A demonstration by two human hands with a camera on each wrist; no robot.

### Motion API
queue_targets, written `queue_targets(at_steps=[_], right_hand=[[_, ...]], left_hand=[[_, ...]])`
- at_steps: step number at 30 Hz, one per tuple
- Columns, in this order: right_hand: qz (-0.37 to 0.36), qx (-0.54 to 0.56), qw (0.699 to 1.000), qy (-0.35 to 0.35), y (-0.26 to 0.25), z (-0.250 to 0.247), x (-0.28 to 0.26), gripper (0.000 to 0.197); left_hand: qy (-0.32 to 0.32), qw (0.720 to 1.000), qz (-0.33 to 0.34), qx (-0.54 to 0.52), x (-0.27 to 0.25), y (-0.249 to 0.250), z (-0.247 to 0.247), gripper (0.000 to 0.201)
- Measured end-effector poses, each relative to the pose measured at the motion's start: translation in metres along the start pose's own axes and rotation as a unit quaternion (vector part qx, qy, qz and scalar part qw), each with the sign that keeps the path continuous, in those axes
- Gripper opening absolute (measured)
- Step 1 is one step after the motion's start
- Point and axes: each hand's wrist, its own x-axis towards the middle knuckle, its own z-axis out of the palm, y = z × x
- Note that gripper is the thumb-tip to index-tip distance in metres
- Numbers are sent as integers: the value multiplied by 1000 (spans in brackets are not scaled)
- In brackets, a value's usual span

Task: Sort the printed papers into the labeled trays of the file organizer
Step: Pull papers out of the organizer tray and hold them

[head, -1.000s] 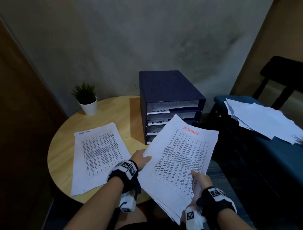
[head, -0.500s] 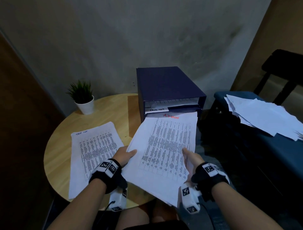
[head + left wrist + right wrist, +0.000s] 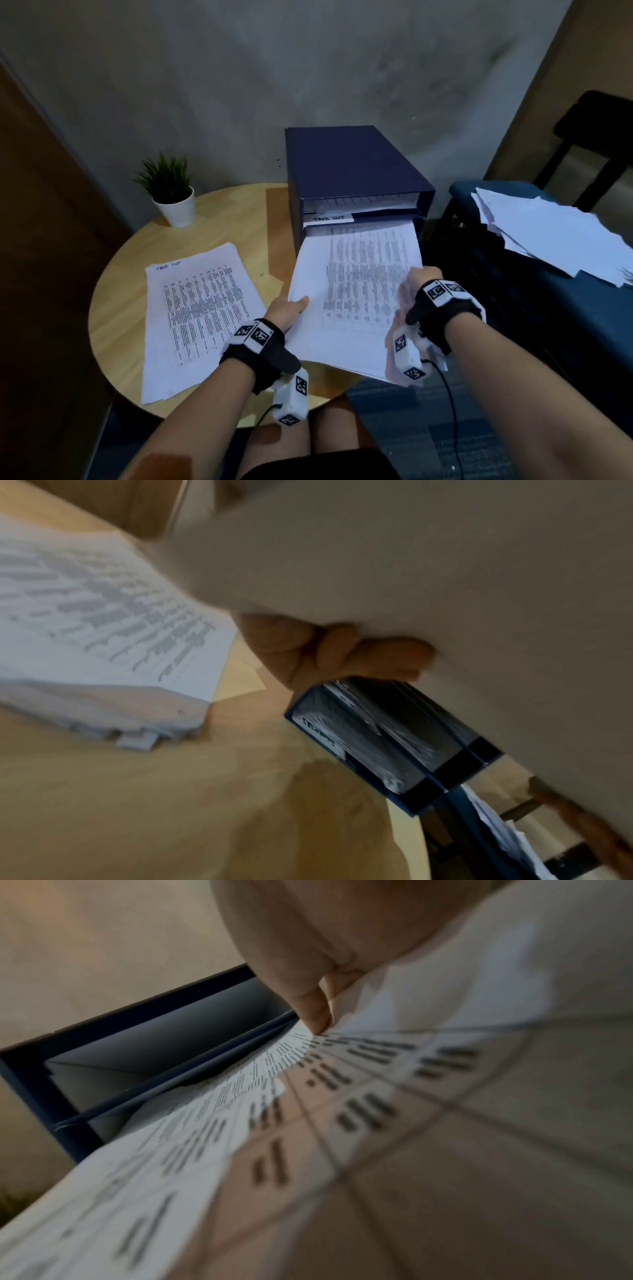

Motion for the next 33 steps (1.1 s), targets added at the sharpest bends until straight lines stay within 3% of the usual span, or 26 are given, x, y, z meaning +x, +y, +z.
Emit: queue_targets(at_steps=[2, 4, 5, 9, 11, 14, 20, 23, 25, 27, 29, 33], right_hand=[[70, -77, 994, -38, -2, -9, -13, 40], [41, -162, 986, -26, 1, -9, -14, 36], [20, -159, 987, -25, 2, -12, -8, 30], [-23, 59, 997, 46, 8, -10, 16, 27], [-21, 110, 992, 64, 2, -7, 25, 28], [-45, 89, 993, 65, -14, -6, 30, 29], [-41, -55, 997, 29, -20, -1, 39, 36], [-16, -79, 997, -10, -12, -4, 36, 43], [31, -30, 998, -36, -1, -13, 36, 49], [86, 90, 990, -59, 13, -19, 36, 39], [129, 242, 959, -67, 25, -16, 34, 18], [126, 361, 910, -158, 19, 0, 18, 19]], left_hand=[[-65, 998, -8, 6, 3, -5, 3, 58], [-121, 992, -2, 18, 5, -10, 3, 75], [-138, 990, 4, 18, 13, -16, 2, 74], [-205, 978, -20, -44, -7, -7, 1, 39], [-216, 973, -17, -82, -16, 0, 6, 29], [-200, 977, 3, -79, -16, 3, 15, 37], [-35, 996, 43, -66, 33, -1, 16, 64], [2, 994, 66, -86, 47, 10, 25, 54], [18, 994, 67, -90, 59, 21, 30, 50], [25, 994, 68, -86, 72, 33, 37, 54], [35, 994, 58, -87, 83, 45, 43, 61], [38, 995, 27, -83, 98, 68, 53, 77]])
